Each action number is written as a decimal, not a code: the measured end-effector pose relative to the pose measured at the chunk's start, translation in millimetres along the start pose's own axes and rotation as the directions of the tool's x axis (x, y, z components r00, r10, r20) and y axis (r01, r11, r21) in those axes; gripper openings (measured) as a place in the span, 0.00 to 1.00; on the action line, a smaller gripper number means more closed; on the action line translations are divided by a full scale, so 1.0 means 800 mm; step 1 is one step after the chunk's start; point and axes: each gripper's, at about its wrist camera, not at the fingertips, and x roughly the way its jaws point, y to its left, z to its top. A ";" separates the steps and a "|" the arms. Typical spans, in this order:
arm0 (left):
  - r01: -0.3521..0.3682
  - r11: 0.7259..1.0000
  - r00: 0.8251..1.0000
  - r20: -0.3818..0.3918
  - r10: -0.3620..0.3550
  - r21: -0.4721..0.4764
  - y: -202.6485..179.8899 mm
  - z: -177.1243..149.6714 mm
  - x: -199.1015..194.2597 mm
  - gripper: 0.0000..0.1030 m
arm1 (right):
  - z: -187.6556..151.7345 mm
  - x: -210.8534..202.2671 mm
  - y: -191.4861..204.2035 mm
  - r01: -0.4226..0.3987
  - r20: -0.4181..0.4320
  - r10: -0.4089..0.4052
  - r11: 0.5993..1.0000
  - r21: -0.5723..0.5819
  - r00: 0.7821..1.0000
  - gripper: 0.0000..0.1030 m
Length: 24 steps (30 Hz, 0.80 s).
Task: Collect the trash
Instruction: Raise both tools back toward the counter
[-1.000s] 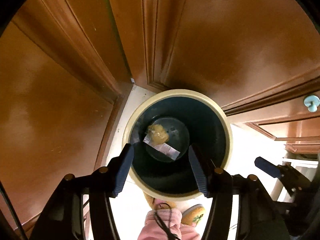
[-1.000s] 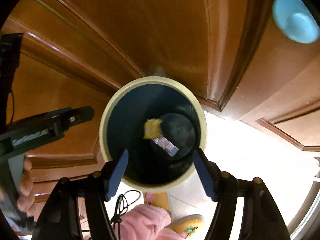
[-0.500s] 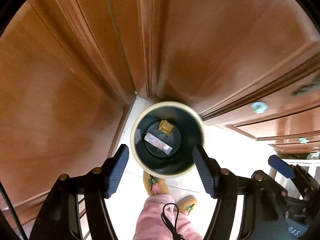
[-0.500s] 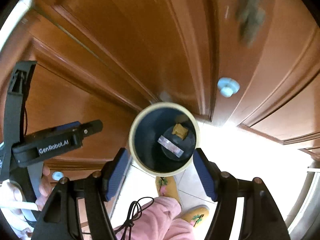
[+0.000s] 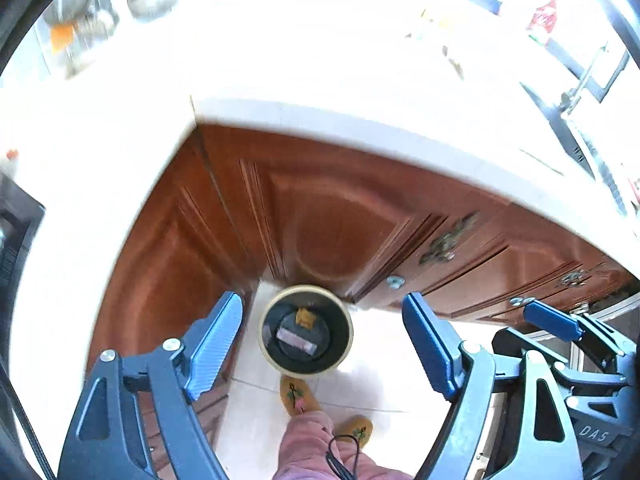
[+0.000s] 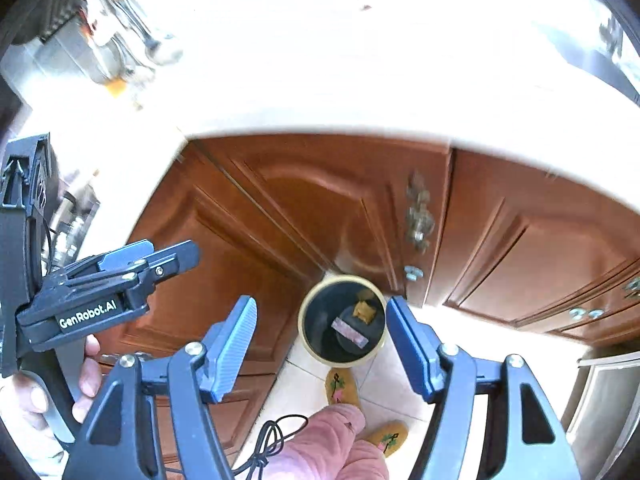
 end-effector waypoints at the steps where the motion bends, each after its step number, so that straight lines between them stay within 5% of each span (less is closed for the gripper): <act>1: 0.001 1.000 1.000 0.013 -0.001 0.009 -0.003 0.006 -0.017 0.80 | 0.004 -0.015 0.004 -0.001 0.015 0.001 1.000 -0.004 1.000 0.66; 11: 0.005 0.998 0.990 0.142 -0.013 0.055 -0.039 0.052 -0.112 0.80 | 0.029 -0.127 0.042 0.010 0.149 -0.001 0.998 -0.062 0.989 0.66; 24: -0.021 0.995 0.957 0.289 -0.009 0.101 -0.059 0.113 -0.164 0.87 | 0.093 -0.182 0.027 0.057 0.265 -0.056 0.998 0.006 0.963 0.66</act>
